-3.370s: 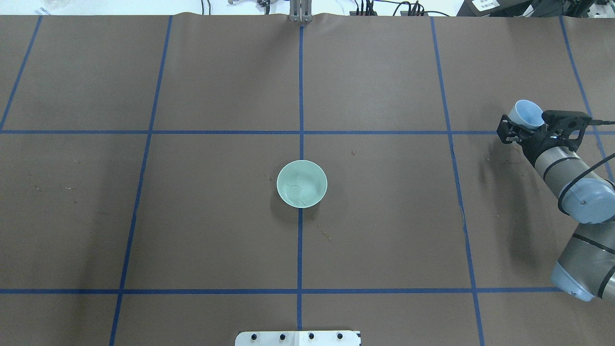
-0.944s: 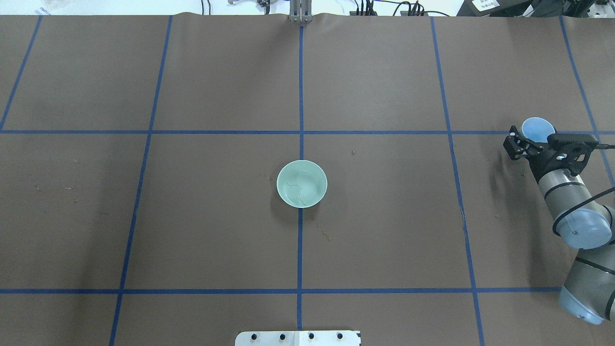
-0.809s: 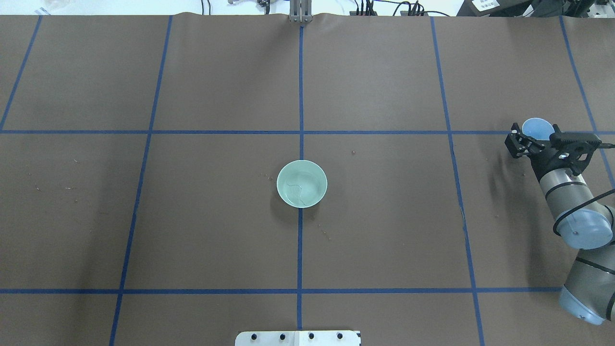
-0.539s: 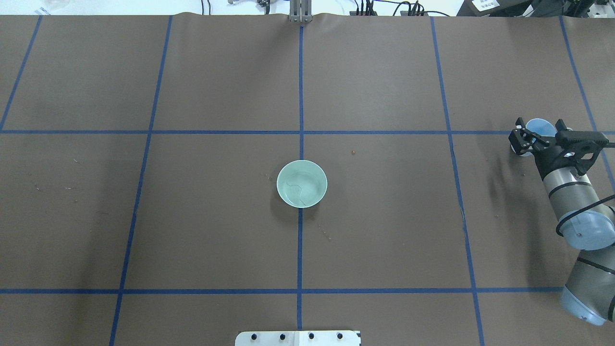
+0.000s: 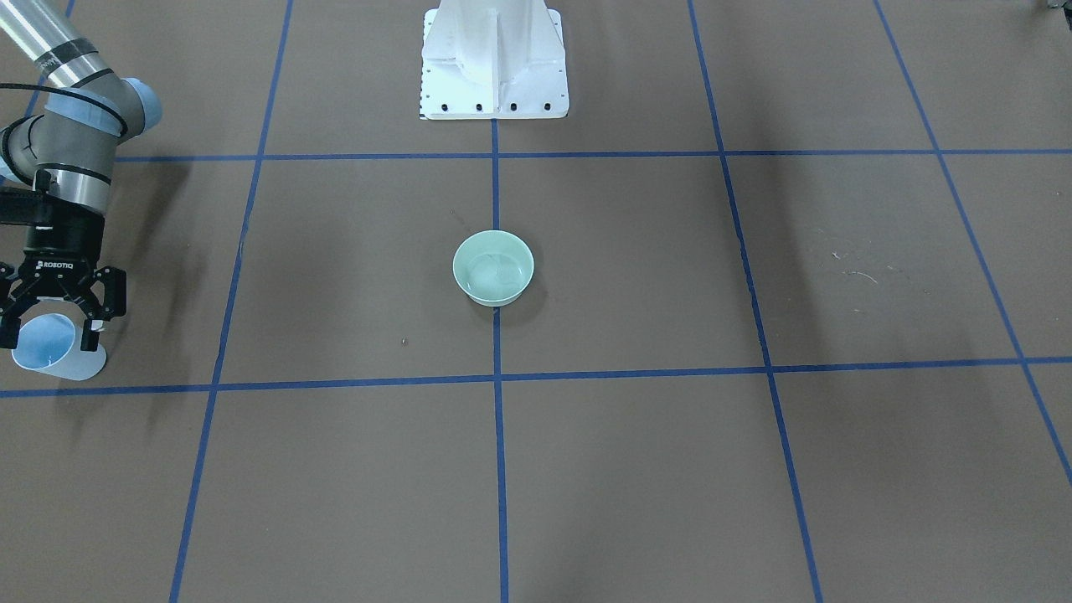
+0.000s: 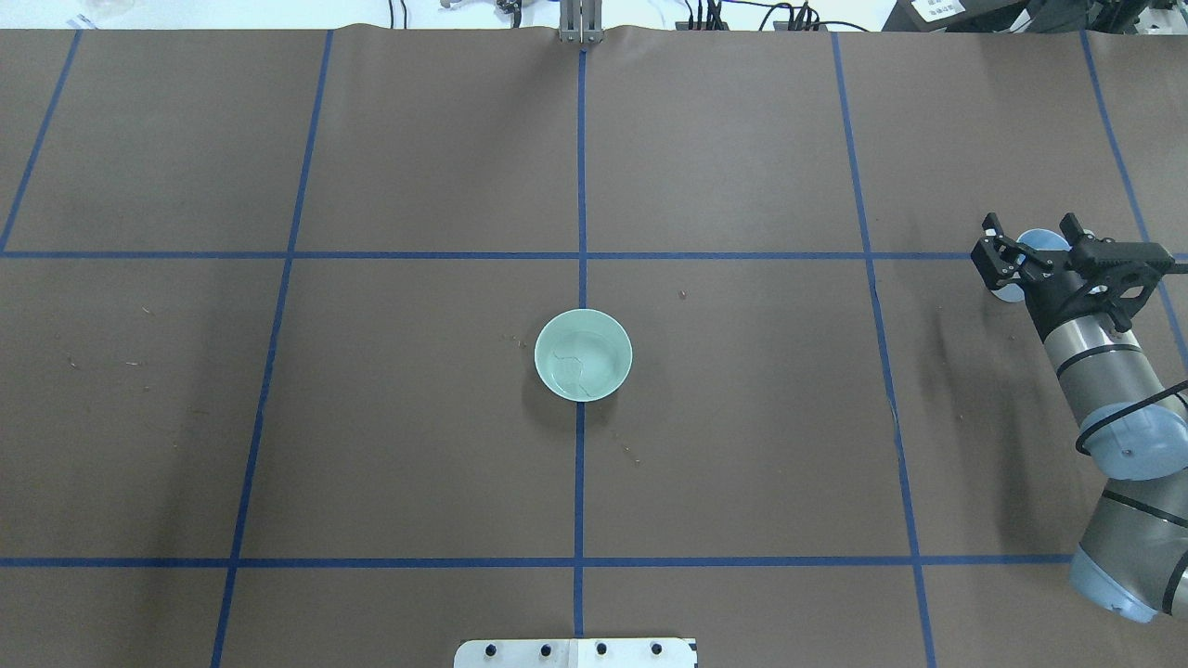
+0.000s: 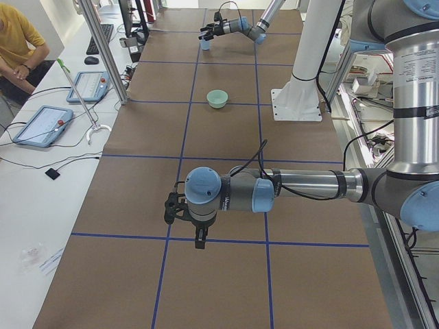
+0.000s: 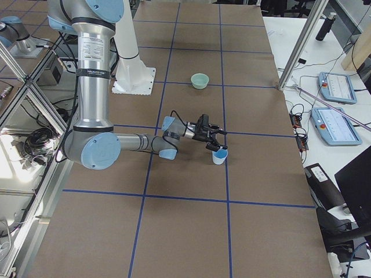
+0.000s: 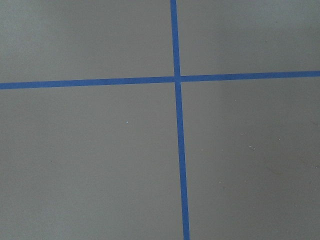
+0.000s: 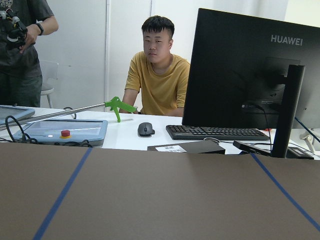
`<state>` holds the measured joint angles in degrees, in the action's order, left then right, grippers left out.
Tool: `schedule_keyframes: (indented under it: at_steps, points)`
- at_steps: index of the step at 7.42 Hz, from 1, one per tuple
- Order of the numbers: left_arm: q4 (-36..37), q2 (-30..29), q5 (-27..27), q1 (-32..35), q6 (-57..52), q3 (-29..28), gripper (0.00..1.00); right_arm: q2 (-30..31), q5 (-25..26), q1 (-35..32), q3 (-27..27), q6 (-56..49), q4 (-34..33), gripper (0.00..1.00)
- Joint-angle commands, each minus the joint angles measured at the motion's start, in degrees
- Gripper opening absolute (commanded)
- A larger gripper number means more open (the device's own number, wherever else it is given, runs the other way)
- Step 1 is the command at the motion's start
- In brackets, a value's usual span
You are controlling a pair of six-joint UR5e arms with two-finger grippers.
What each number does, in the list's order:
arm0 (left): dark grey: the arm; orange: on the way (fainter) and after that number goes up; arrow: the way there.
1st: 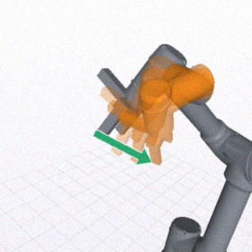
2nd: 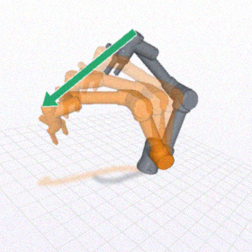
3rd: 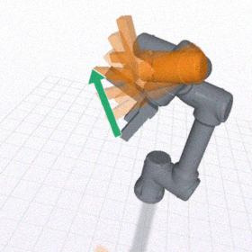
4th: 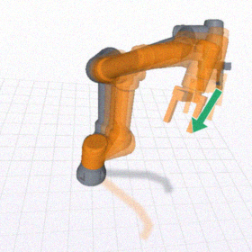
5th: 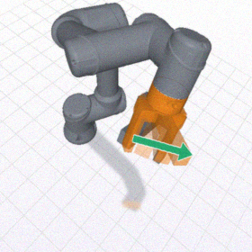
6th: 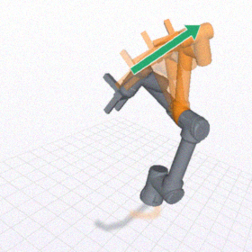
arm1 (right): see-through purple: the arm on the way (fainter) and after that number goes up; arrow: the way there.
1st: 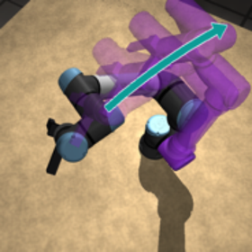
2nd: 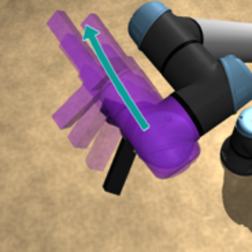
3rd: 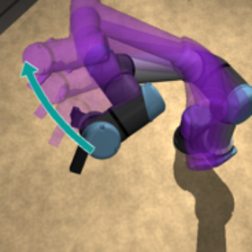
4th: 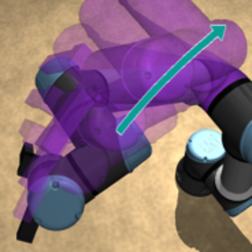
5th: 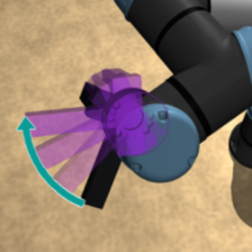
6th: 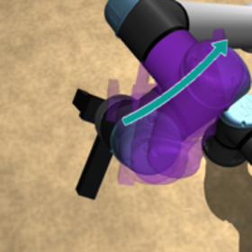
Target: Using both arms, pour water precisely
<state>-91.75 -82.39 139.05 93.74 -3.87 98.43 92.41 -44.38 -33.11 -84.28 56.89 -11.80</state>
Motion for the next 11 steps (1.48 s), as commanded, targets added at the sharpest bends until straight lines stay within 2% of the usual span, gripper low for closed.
schedule_keyframes:
  at_steps: [1, 3, 5, 7, 8, 11]
  points:
    - [-0.01, -0.05, 0.0, 0.04, 0.0, 0.01, 1.0, -0.13, -8.23, -2.91, -2.99, -2.56, -0.15, 1.0]
    - [-0.18, -0.05, 0.0, 0.13, 0.0, 0.1, 1.0, -0.13, -19.82, -8.7, -3.26, -4.77, -0.33, 1.0]
    - [-0.36, 0.13, 0.0, 0.13, -0.09, 0.1, 1.0, -0.04, -34.91, -17.21, -3.88, -7.48, -1.12, 1.0]
    - [-0.27, 0.39, -0.09, 0.13, 0.26, 0.53, 1.0, -0.65, -53.17, -28.97, -4.84, -11.16, -6.62, 1.0]
    - [-0.1, -0.04, -0.35, 0.04, 0.7, 1.15, 1.0, -0.65, -59.79, -33.47, -4.84, -15.11, -9.09, 1.0]
    - [0.08, -1.45, -0.53, -0.31, 7.63, 4.4, 1.0, -0.21, -72.56, -41.31, -4.23, -25.2, -18.3, 1.0]
